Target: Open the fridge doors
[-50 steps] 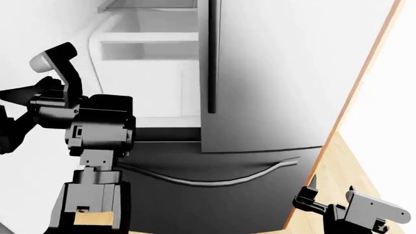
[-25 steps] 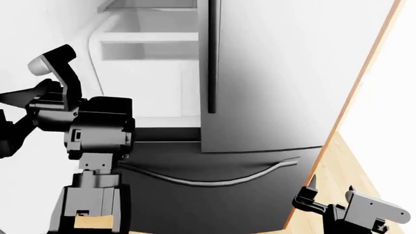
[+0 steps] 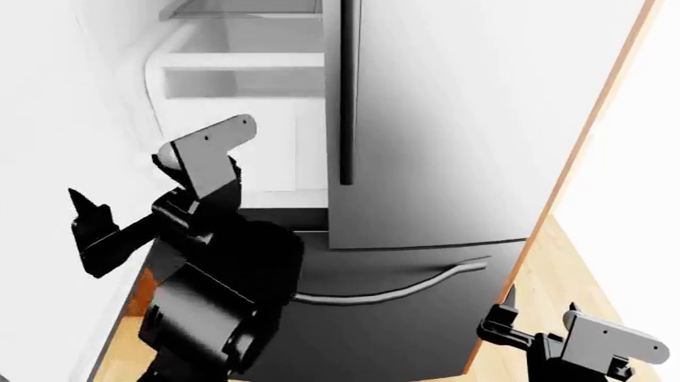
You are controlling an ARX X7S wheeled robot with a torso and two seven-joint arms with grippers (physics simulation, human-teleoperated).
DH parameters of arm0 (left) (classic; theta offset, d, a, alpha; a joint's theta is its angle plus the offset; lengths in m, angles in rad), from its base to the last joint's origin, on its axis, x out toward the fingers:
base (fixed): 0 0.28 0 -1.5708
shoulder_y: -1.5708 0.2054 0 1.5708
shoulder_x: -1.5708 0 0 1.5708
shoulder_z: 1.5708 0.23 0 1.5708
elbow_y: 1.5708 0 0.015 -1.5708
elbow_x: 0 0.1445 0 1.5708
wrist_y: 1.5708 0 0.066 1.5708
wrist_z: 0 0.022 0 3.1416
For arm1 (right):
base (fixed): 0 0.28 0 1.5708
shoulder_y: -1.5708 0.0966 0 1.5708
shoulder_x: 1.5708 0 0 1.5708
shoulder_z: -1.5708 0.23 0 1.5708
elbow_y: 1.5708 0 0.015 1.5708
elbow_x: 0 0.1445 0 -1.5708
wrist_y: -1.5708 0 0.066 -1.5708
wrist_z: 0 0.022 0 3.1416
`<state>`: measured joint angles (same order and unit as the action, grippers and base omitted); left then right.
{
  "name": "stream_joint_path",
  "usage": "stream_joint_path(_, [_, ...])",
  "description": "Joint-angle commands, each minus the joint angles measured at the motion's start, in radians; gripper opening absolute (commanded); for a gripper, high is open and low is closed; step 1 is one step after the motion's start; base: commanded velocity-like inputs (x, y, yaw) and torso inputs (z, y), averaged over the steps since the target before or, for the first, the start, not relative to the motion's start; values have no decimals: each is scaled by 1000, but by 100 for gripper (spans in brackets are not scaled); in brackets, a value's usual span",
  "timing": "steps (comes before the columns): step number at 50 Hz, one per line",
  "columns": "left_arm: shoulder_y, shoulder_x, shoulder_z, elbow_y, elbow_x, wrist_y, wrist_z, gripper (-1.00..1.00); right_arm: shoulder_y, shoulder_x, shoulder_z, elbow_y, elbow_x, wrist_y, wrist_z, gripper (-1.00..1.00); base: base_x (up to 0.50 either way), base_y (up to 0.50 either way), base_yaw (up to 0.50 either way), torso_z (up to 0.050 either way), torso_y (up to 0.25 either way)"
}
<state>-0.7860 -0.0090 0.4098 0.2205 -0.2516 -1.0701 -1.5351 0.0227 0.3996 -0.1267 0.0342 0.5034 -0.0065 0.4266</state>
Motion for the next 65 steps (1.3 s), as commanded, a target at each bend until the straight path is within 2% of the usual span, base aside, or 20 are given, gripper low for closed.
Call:
stream_joint_path(1, [95, -137, 329, -5, -247, 500, 496, 100, -2, -1, -3, 6, 0, -3, -1, 100, 0, 0, 0, 0, 0])
stream_joint_path(3, [122, -180, 345, -5, -258, 619, 623, 100, 0, -3, -5, 12, -2, -5, -3, 100, 0, 0, 0, 0, 0])
stream_joint_path(5, [146, -218, 360, 2, -246, 710, 702, 100, 0, -2, -7, 9, -2, -2, -2, 100, 0, 0, 0, 0, 0])
stream_joint_path(15, [260, -276, 283, -104, -315, 922, 833, 100, -5, 0, -10, 0, -1, 0, -1, 100, 0, 0, 0, 0, 0])
stream_joint_path(20, [327, -288, 298, -215, -277, 1023, 895, 100, -8, 1, -16, -7, 1, 2, -5, 100, 0, 0, 0, 0, 0])
stream_joint_path(25, [379, -272, 292, -388, -254, 1134, 947, 100, -14, 4, -27, -20, -7, 3, -7, 100, 0, 0, 0, 0, 0])
stream_joint_path(29, [388, -233, 258, -597, -275, 1225, 1004, 100, -13, 3, -38, -25, -11, 6, -12, 100, 0, 0, 0, 0, 0])
stream_joint_path(34, [346, -175, 267, -878, -237, 1297, 1070, 100, -10, 5, -60, -43, -18, 10, -28, 100, 0, 0, 0, 0, 0])
stream_joint_path(36, [325, -149, 246, -974, -266, 1287, 1087, 100, -10, 3, -62, -51, 0, 6, -47, 100, 0, 0, 0, 0, 0])
stream_joint_path(40, [284, -119, 222, -1115, -271, 1303, 1074, 100, -10, 1, -64, -72, 34, -5, -81, 100, 0, 0, 0, 0, 0])
stream_joint_path(45, [298, -153, 216, -1018, -274, 1262, 1012, 100, 10, 14, -75, -145, 68, 35, -88, 100, 0, 0, 0, 0, 0])
stream_joint_path(50, [332, -198, 210, -891, -301, 1213, 986, 100, 113, 39, -96, -279, 138, 197, -30, 100, 0, 0, 0, 0, 0])
stream_joint_path(57, [350, -232, 221, -841, -288, 1199, 971, 100, 305, 62, -112, -380, 236, 393, 37, 100, 0, 0, 0, 0, 0])
stream_joint_path(65, [357, -236, 219, -825, -282, 1207, 954, 100, 630, 33, -167, -327, 310, 604, 58, 100, 0, 0, 0, 0, 0])
